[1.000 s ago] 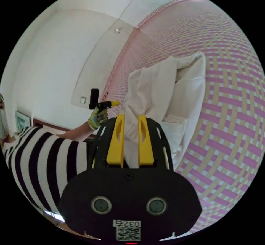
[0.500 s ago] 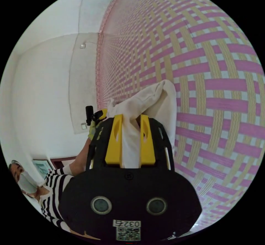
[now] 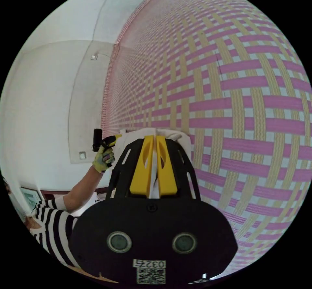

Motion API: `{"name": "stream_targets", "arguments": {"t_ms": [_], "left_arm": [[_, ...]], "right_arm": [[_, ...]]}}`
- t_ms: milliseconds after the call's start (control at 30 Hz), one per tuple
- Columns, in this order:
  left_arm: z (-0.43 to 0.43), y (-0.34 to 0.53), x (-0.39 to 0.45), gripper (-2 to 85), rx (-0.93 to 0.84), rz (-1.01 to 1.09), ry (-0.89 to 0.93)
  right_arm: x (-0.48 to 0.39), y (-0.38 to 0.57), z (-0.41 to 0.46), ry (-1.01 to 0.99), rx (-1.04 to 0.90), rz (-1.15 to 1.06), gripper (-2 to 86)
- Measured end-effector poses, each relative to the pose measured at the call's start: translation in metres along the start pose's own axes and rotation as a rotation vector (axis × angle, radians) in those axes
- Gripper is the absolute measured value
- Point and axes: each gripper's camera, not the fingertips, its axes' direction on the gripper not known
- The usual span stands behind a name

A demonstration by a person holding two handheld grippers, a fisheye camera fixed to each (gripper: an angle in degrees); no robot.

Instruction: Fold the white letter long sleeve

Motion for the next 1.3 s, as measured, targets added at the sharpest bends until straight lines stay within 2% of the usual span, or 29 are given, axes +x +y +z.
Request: {"name": "stream_targets", "arguments": {"t_ms": [100,200,267,400,467,600,733,900,1000,1133,1300], "left_arm": [[-0.012,0.001,0.009,1.3,0.055,0.066,0.001],[-0.046,0.015,0.010,3.6,0.192,0.151,0.144],[-0.072,0.026,-0.007,5.4,0.249,0.093,0.075],[-0.077,0.026,-0.035,8.6,0.200,0.021,0.038],[-0.060,0.018,-0.042,11.3,0.115,0.016,-0.018],[-0.040,0.009,-0.055,8.9,0.081,0.025,0.029],[-0.024,0.005,-0.072,0.4,0.043,0.000,-0.003],[-0.033,0.030,-0.085,-1.6,0.100,0.057,0.086],[-0.043,0.057,-0.087,-1.7,0.129,0.140,0.169],[-0.060,0.115,-0.064,-1.7,0.163,0.402,0.264],[-0.069,0.215,-0.042,-1.7,0.064,0.661,0.299]], "right_arm": [[-0.001,0.010,-0.011,0.006,0.094,-0.031,2.1],[0.011,0.025,-0.043,-0.136,0.155,-0.048,7.6],[0.027,0.038,-0.066,-0.040,0.165,-0.021,8.6],[0.056,0.039,-0.067,-0.038,0.126,0.028,10.3],[0.062,0.029,-0.048,-0.001,0.058,0.019,10.7],[0.062,0.008,-0.013,0.042,-0.027,-0.020,8.0],[0.071,-0.009,0.007,0.053,-0.055,-0.024,3.5],[0.074,0.008,-0.006,0.020,-0.007,-0.095,1.2],[0.068,0.033,-0.021,-0.038,0.042,-0.163,0.4],[0.047,0.087,-0.045,-0.089,0.106,-0.298,-0.2],[0.037,0.193,-0.073,-0.181,0.151,-0.493,-0.5]]}}
